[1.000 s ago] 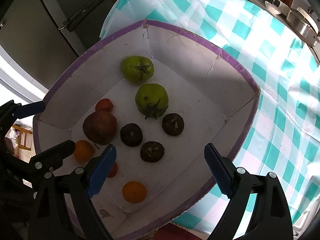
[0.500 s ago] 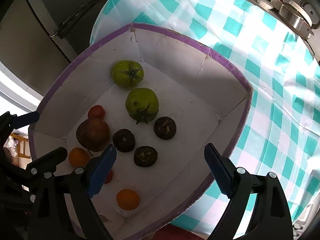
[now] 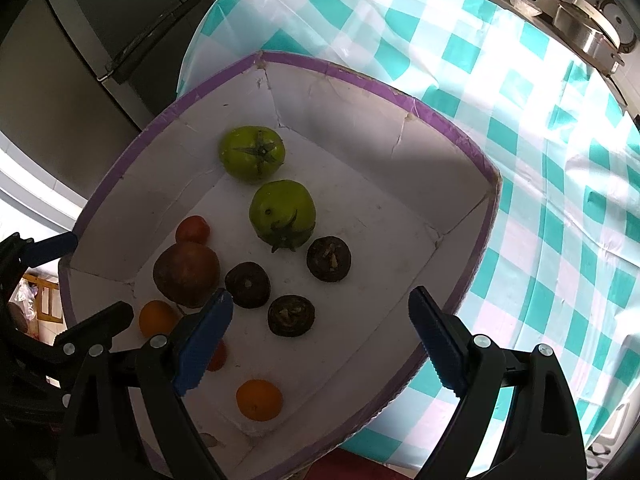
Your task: Organize fruits
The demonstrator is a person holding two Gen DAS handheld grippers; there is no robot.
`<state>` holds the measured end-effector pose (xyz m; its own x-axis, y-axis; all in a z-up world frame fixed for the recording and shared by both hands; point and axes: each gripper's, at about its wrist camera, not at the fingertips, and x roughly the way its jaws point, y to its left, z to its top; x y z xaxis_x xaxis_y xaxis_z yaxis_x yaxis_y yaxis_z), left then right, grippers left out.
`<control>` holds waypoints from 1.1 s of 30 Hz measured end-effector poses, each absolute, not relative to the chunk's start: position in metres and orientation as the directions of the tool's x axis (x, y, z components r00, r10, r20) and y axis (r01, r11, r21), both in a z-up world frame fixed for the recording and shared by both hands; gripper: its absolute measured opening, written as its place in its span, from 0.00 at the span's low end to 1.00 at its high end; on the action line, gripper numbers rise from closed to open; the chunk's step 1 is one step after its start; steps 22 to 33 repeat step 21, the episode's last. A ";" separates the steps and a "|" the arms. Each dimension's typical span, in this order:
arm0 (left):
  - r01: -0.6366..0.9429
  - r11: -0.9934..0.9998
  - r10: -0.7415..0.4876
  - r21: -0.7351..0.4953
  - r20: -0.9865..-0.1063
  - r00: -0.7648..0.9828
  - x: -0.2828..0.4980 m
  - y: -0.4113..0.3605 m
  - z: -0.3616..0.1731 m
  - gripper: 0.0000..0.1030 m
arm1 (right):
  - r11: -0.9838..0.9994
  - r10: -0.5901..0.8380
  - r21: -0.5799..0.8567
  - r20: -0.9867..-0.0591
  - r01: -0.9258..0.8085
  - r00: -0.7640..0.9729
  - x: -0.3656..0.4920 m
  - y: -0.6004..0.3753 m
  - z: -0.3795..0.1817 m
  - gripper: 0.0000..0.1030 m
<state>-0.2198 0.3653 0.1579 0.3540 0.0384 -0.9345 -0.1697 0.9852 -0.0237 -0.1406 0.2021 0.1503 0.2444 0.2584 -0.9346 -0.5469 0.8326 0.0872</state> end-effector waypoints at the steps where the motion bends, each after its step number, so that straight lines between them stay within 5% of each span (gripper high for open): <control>1: -0.169 0.985 0.038 -0.024 -0.935 0.354 -0.220 0.365 0.158 0.98 | 0.832 0.259 0.087 -0.935 -0.547 0.244 -0.141 0.202 0.150 0.84; 33: -0.214 0.976 0.041 -0.029 -0.948 0.315 -0.239 0.367 0.148 0.98 | 0.831 0.268 0.103 -0.935 -0.547 0.231 -0.153 0.204 0.145 0.84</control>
